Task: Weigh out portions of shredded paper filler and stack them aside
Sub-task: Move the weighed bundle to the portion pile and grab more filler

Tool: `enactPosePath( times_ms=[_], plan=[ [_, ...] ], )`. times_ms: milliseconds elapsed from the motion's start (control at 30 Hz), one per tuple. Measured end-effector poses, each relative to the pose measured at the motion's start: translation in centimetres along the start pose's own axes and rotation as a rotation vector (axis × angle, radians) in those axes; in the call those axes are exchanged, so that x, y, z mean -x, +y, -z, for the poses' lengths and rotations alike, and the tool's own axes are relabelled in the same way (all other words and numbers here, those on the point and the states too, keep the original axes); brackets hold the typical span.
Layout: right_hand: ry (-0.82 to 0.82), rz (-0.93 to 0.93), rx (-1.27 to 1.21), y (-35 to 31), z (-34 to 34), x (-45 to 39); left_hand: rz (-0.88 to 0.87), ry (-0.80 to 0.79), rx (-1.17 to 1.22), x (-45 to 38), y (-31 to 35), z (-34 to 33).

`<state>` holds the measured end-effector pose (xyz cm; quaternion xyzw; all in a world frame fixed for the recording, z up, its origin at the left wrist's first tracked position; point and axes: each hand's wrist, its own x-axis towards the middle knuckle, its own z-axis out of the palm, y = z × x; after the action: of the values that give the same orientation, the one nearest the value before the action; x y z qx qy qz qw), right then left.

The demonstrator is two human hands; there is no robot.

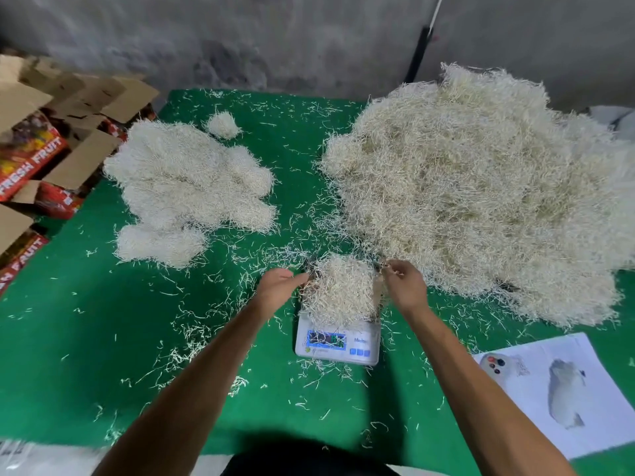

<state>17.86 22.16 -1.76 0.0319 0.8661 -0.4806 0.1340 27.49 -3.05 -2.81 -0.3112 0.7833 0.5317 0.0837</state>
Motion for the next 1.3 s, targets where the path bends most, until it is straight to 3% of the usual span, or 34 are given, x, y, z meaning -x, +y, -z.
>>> enactPosePath(
  times_ms=[167, 367, 400, 500, 567, 733, 867, 967, 1100, 1233, 1300],
  plan=[
    [0.003, 0.039, -0.094, 0.7, -0.2, 0.2, -0.015, -0.041, 0.116, 0.7, -0.7, 0.4],
    [-0.02, 0.036, -0.129, 0.9, -1.1, 0.9, -0.125, -0.083, 0.034, 1.5, -1.4, -0.9],
    [-0.019, 0.034, -0.141, 1.0, -1.2, 1.0, -0.141, -0.106, -0.051, 1.6, -1.5, -1.1],
    [-0.016, 0.025, -0.154, 1.3, -1.3, 1.1, -0.219, -0.07, -0.603, 1.8, -1.6, -2.1],
    [-0.002, 0.011, -0.15, 1.3, -1.5, 1.1, -0.222, -0.022, -0.727, 1.7, -1.5, -3.1],
    [0.018, 0.015, -0.151, 1.9, -1.5, 1.4, -0.189, 0.127, -0.427, 1.2, -0.8, -3.7],
    [0.112, 0.067, -0.182, 2.3, -1.7, 2.7, -0.298, 0.255, -0.434, 2.0, -2.3, -3.6],
    [0.174, 0.072, -0.362, 2.6, -2.1, 4.2, -0.271, 0.244, -0.368, 2.3, -3.9, -3.6],
    [-0.062, 0.039, -0.638, 3.9, -3.3, 6.8, -0.189, 0.216, -0.164, 3.0, -6.0, -4.0],
    [-0.471, -0.044, -0.52, 5.6, -7.6, 9.5, -0.016, 0.219, 0.123, 3.7, -7.1, -4.4],
    [-0.568, -0.09, -0.526, 6.2, -10.1, 10.2, 0.03, 0.232, 0.139, 3.9, -7.3, -4.8]
  ],
)
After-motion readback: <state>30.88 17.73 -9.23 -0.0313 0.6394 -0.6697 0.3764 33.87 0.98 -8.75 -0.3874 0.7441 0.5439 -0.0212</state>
